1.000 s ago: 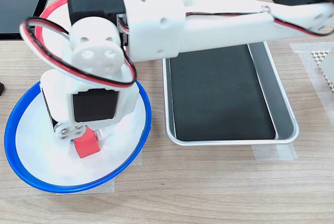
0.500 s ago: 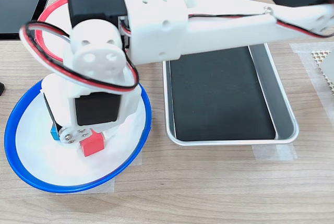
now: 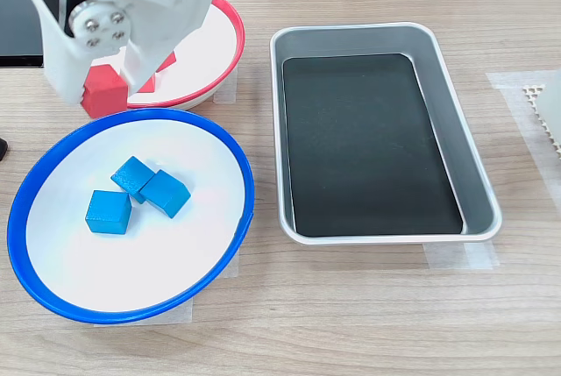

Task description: Relocate any misplaced blocks to their matching dishes.

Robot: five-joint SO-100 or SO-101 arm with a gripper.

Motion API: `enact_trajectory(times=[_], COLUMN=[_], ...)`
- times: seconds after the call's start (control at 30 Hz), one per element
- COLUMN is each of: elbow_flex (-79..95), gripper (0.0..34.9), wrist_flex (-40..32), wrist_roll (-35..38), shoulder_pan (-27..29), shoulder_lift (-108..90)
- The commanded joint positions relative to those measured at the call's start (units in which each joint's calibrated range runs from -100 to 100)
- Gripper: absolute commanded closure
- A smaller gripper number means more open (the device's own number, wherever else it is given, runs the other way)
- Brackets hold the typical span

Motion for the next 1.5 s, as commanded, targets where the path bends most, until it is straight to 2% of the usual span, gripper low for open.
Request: enact_trajectory(times=[0.0, 0.23, 0.5, 0.8, 1.0, 1.13, 1.3, 1.33, 1.47], elbow_flex=[2.9, 7.3, 9.4, 7.9, 6.6, 4.6, 3.3, 3.1, 1.6], gripper=[34.6, 34.6, 34.6, 34.6, 34.6, 31.9, 32.6, 32.1, 24.8], wrist_flex=[0.4, 0.6, -0.1, -3.9, -3.9, -3.4, -3.9, -4.0, -4.3], wrist_roll=[5.3, 12.8, 19.0, 23.0, 24.0, 24.5, 24.6, 24.5, 23.6], shoulder_pan=[5.1, 10.8, 13.5, 14.3, 14.3, 14.2, 13.8, 13.7, 13.6], shoulder_lift=[-4.6, -5.1, -2.4, 3.1, 5.4, 7.1, 8.7, 8.8, 9.5])
